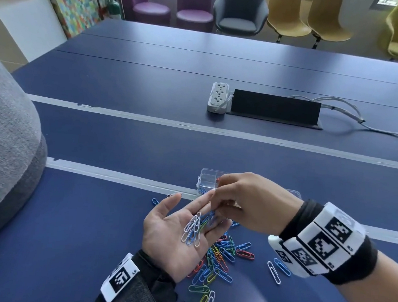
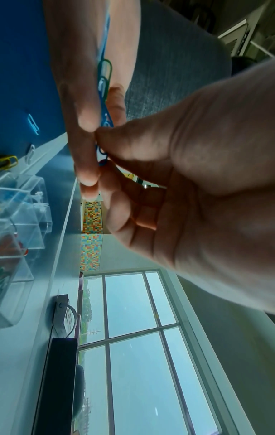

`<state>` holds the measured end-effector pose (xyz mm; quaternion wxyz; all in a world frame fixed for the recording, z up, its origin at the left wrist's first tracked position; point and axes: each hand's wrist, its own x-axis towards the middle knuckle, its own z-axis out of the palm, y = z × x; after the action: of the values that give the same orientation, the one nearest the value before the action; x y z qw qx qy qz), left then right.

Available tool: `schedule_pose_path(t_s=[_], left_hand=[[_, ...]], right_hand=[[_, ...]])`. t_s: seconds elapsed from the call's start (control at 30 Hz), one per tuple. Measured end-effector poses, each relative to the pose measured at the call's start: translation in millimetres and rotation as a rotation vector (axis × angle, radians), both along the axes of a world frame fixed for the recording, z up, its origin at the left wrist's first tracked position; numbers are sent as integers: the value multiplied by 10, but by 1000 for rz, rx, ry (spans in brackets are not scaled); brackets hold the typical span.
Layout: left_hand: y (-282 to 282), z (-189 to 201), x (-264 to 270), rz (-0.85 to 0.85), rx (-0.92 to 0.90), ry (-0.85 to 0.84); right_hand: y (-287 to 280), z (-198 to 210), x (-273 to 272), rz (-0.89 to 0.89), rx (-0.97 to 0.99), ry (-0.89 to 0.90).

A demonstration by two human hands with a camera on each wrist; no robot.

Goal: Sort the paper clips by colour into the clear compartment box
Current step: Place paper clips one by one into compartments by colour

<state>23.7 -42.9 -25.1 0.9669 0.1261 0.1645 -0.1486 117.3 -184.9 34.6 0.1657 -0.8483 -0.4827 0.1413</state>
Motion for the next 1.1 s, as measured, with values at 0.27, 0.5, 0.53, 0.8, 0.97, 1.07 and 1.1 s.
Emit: schedule_pose_path(t_s=[0.27, 0.5, 0.53, 0.8, 0.97, 1.07, 1.1], left_hand=[[7, 41, -12, 17, 19, 8], [5, -23, -25, 48, -21, 41], [8, -30, -25, 49, -21, 44], [22, -70, 37, -1, 50, 42], [25, -106, 52, -14, 69, 29], [42, -154, 30, -13, 33, 27], [47, -171, 18, -14, 20, 23]], right_hand=[[-35, 94, -33, 101, 23, 50], [-51, -21, -57, 93, 9, 34], [-58, -33, -49, 93, 16, 48], [-44, 33, 54, 67, 119, 49], [57, -6, 58, 150, -77, -76], [36, -58, 37, 176, -74, -79], [24, -81, 28, 182, -82, -75]])
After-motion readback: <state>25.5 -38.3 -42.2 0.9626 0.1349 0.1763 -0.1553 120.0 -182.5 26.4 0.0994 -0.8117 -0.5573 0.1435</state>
